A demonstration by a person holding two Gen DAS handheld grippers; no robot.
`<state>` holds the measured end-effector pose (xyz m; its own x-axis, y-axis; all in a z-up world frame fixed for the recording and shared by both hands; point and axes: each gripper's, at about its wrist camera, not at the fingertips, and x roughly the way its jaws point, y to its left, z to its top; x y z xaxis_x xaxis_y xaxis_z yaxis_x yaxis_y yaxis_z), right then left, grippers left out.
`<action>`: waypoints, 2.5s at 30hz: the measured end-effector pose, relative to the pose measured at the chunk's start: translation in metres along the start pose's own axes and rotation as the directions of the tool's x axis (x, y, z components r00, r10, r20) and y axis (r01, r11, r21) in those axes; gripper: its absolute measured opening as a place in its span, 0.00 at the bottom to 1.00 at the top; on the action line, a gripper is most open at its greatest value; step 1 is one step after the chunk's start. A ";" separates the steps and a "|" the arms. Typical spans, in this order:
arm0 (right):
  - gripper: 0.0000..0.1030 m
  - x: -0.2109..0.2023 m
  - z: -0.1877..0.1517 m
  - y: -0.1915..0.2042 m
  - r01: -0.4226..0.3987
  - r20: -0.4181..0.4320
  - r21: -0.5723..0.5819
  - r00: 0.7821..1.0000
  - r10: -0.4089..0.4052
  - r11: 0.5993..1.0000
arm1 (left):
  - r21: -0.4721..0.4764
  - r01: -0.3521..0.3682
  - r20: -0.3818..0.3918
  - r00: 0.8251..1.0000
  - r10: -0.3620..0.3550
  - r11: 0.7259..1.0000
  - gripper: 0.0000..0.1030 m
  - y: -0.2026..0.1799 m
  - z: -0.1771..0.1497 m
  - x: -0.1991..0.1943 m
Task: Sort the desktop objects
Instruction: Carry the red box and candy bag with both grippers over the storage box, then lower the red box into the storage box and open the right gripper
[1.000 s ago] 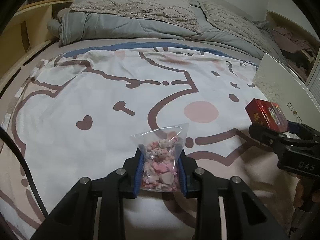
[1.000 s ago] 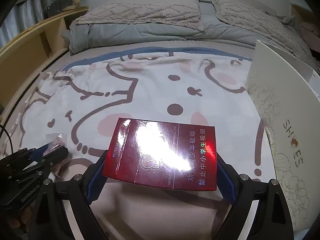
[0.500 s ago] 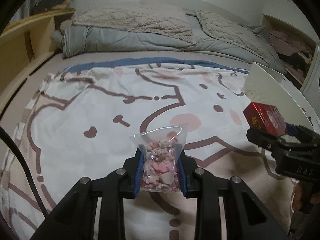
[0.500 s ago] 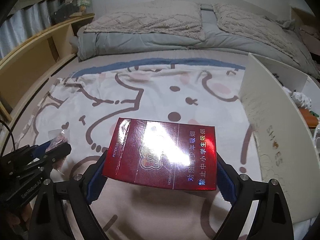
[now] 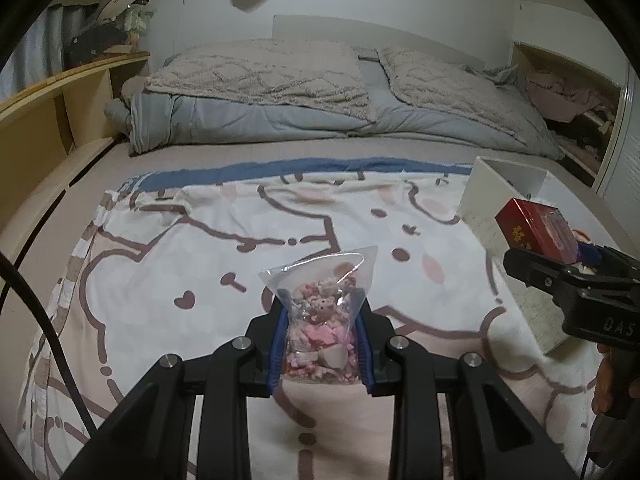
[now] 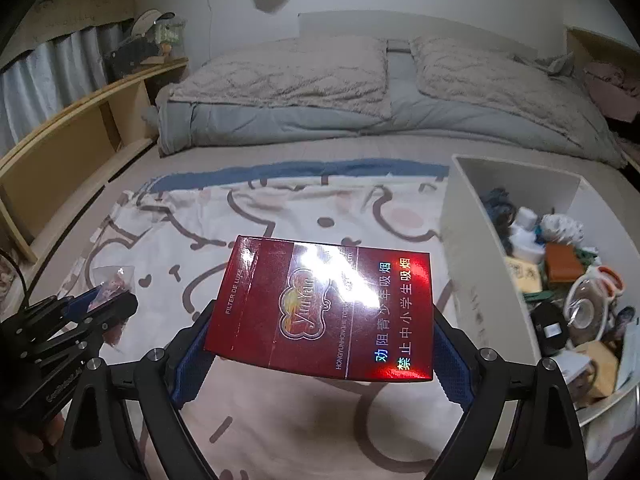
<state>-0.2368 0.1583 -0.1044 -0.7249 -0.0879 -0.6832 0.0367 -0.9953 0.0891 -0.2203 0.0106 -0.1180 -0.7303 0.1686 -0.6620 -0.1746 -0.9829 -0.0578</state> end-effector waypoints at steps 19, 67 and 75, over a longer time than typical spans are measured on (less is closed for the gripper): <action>0.91 -0.053 0.052 -0.064 0.109 0.074 -0.015 0.991 -0.108 0.994 | -0.020 0.045 0.116 0.992 -0.043 0.999 0.29 -0.032 0.044 -0.028; 0.91 0.014 0.068 -0.261 0.155 -0.124 0.126 0.982 -0.140 0.980 | 0.084 0.267 0.079 0.959 -0.274 0.960 0.29 -0.256 0.121 0.048; 0.91 0.048 0.077 -0.240 0.142 -0.199 0.070 0.972 -0.126 0.987 | 0.037 0.261 0.069 0.962 -0.263 0.965 0.29 -0.257 0.126 0.061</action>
<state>-0.3337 0.3965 -0.1026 -0.5723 0.0320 -0.8194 -0.1150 -0.9925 0.0415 -0.3032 0.2826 -0.0499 -0.7023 0.4254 -0.5708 -0.3833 -0.9016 -0.2004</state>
